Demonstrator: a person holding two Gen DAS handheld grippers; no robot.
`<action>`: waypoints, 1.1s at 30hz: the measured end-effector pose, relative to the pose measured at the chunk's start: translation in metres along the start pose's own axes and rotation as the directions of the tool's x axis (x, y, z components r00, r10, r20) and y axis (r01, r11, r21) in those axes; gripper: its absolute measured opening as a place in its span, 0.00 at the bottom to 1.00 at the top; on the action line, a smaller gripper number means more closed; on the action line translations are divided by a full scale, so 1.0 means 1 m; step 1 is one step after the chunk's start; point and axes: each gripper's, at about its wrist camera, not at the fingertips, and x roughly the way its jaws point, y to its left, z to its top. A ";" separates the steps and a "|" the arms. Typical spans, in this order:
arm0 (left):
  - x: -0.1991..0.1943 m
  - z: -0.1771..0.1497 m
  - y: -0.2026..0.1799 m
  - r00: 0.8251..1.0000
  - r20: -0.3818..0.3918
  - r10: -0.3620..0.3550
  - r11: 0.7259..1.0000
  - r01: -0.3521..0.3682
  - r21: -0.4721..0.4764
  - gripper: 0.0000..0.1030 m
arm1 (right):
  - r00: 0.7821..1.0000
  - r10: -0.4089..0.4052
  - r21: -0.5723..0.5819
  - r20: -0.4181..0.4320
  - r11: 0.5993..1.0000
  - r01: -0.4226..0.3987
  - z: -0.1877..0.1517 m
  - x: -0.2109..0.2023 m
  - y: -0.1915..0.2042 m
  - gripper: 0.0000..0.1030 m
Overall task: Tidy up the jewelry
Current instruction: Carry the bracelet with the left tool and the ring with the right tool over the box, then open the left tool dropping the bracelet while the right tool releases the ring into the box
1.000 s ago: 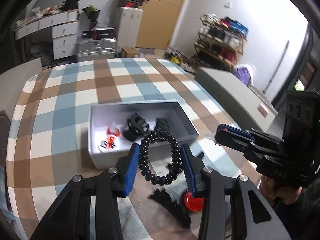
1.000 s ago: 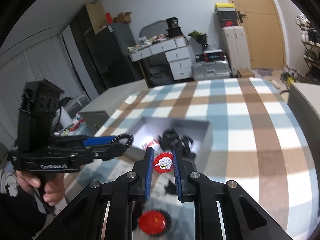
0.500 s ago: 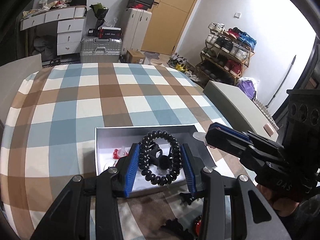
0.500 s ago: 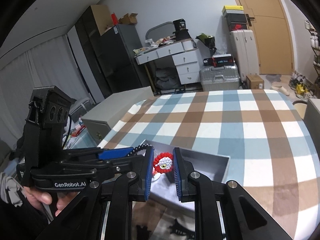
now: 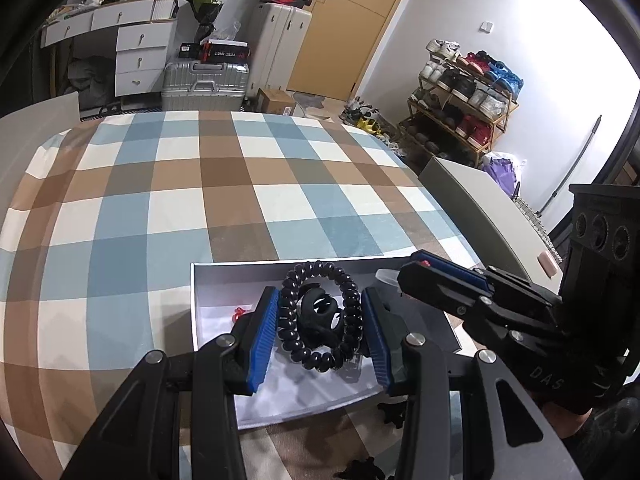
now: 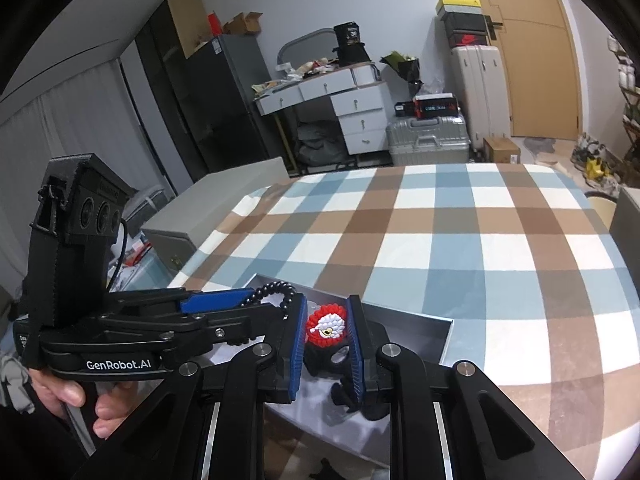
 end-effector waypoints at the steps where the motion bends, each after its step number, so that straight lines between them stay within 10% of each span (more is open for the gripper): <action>1: 0.002 0.000 0.001 1.000 -0.005 0.003 1.000 -0.003 -0.002 0.35 | 1.000 -0.004 -0.002 -0.006 1.000 0.004 0.000 0.002 0.000 0.18; 10: 0.006 0.000 0.005 0.999 -0.023 0.034 0.999 -0.034 -0.016 0.40 | 0.999 -0.006 0.001 -0.035 1.000 0.006 -0.001 0.013 -0.004 0.24; 14: 0.001 -0.002 0.003 0.998 -0.014 0.059 0.998 -0.059 -0.003 0.55 | 1.000 0.001 0.045 -0.003 0.999 -0.001 -0.002 0.005 -0.011 0.47; 33: -0.039 -0.013 -0.015 0.991 0.079 0.106 0.994 -0.109 0.032 0.56 | 0.994 -0.030 0.033 0.105 0.999 0.027 -0.012 -0.060 0.003 0.82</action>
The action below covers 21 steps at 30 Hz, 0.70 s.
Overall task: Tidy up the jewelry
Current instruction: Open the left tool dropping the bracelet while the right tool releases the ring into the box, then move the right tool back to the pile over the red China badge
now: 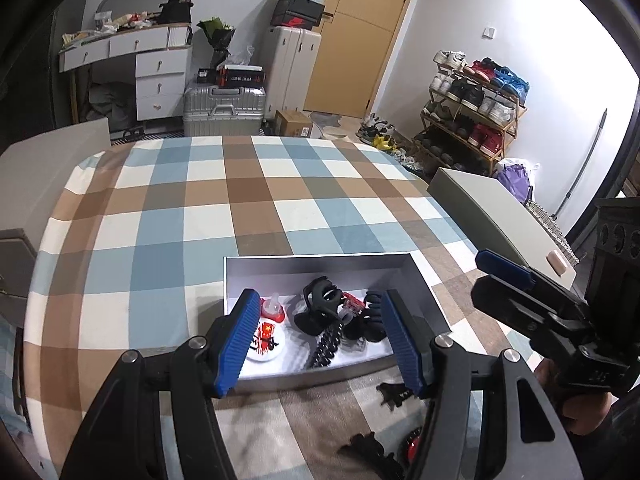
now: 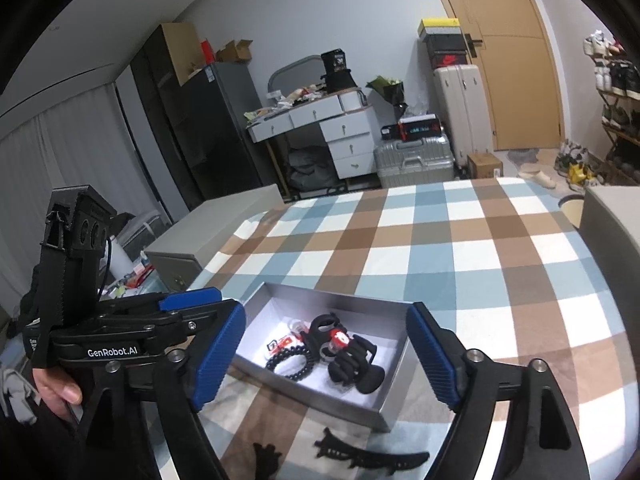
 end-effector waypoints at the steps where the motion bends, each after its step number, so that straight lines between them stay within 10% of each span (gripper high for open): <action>1: -0.003 -0.001 -0.002 1.000 0.005 0.004 1.000 -0.004 0.004 0.56 | 1.000 -0.001 -0.004 0.005 1.000 0.001 0.000 -0.004 0.002 0.83; 21: -0.031 -0.048 -0.019 0.998 0.025 0.061 0.997 -0.060 -0.045 0.80 | 0.995 -0.023 -0.091 -0.100 0.996 0.014 -0.068 -0.043 0.021 0.98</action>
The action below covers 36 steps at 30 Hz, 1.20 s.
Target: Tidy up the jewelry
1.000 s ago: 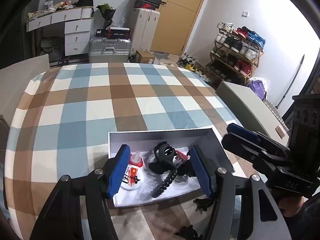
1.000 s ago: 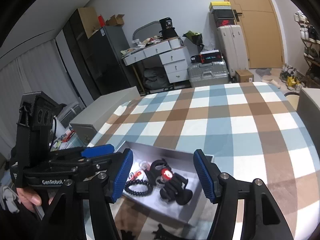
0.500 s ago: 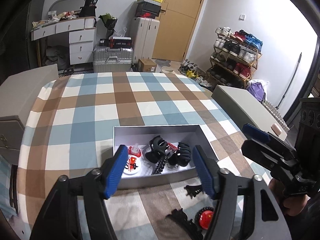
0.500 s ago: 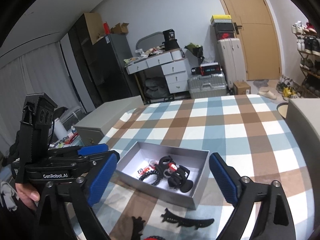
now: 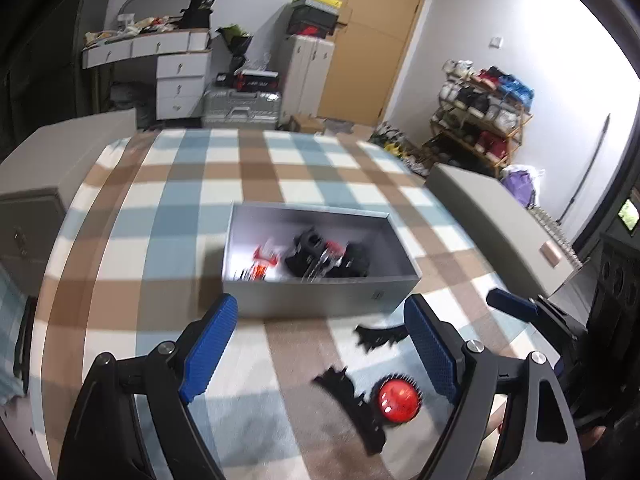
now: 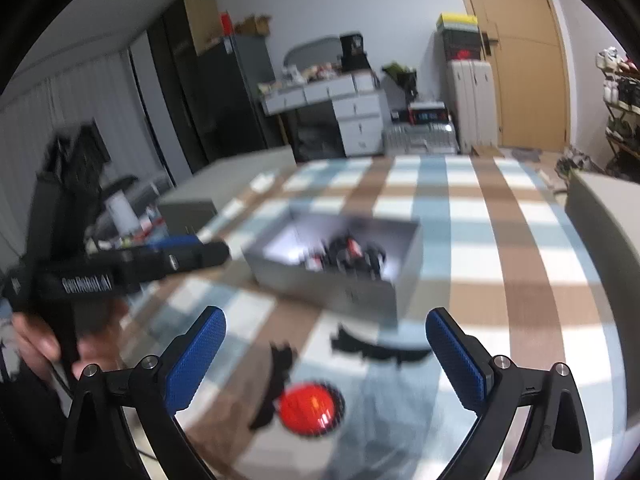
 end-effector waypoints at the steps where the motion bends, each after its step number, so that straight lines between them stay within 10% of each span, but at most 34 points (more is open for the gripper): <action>1: 0.001 -0.005 0.002 1.000 -0.011 0.012 1.000 -0.012 -0.001 0.80 | 1.000 -0.003 -0.002 -0.019 1.000 0.003 -0.007 0.002 0.000 0.98; 13: 0.006 -0.054 0.026 0.987 -0.138 0.079 0.995 -0.087 -0.057 0.80 | 0.988 0.064 -0.008 -0.143 0.998 -0.066 -0.053 0.034 0.007 0.97; 36: 0.006 -0.065 0.037 0.982 -0.173 0.075 0.993 -0.091 -0.081 0.80 | 0.984 -0.013 -0.097 -0.177 0.995 -0.004 -0.061 0.046 0.017 0.41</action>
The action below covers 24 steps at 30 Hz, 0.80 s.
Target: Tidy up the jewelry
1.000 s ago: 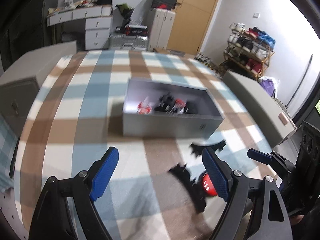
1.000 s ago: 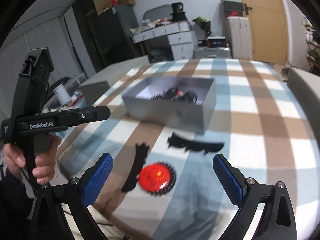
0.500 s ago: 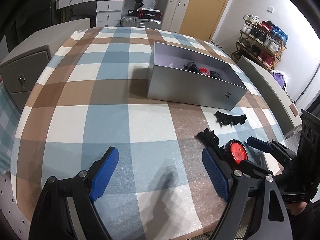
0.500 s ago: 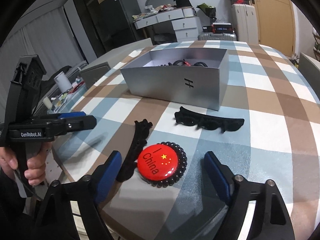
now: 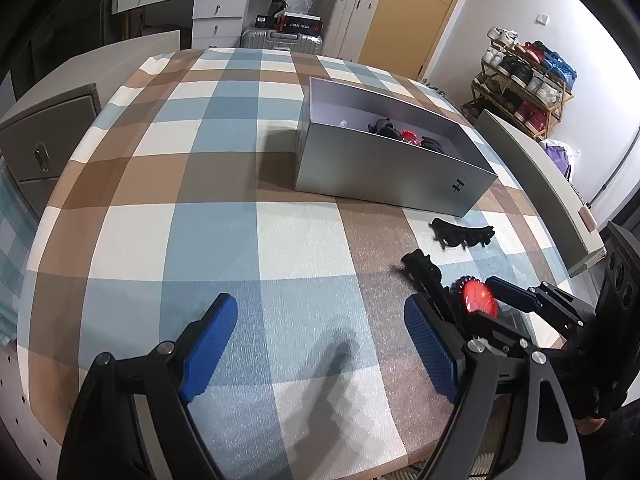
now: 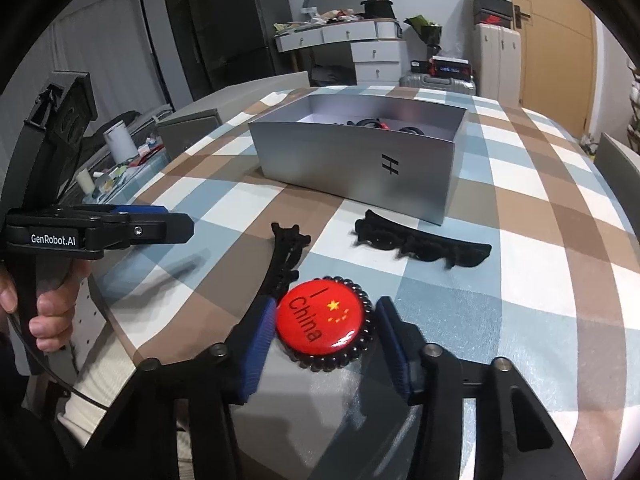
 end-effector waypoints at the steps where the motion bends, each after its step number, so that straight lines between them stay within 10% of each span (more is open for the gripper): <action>1: 0.000 -0.001 0.000 1.000 -0.002 -0.002 1.000 0.002 -0.001 0.80 | 1.000 0.005 -0.002 0.001 1.000 -0.005 0.000 -0.001 0.000 0.41; 15: -0.002 0.000 -0.005 1.000 -0.001 -0.016 1.000 0.016 0.012 0.80 | 0.998 0.026 0.069 0.056 0.997 -0.030 0.001 -0.010 -0.014 0.40; 24: 0.002 0.004 -0.049 0.994 -0.021 -0.103 0.979 0.105 0.177 0.80 | 0.989 -0.005 0.149 0.148 0.989 -0.017 0.004 -0.036 -0.035 0.40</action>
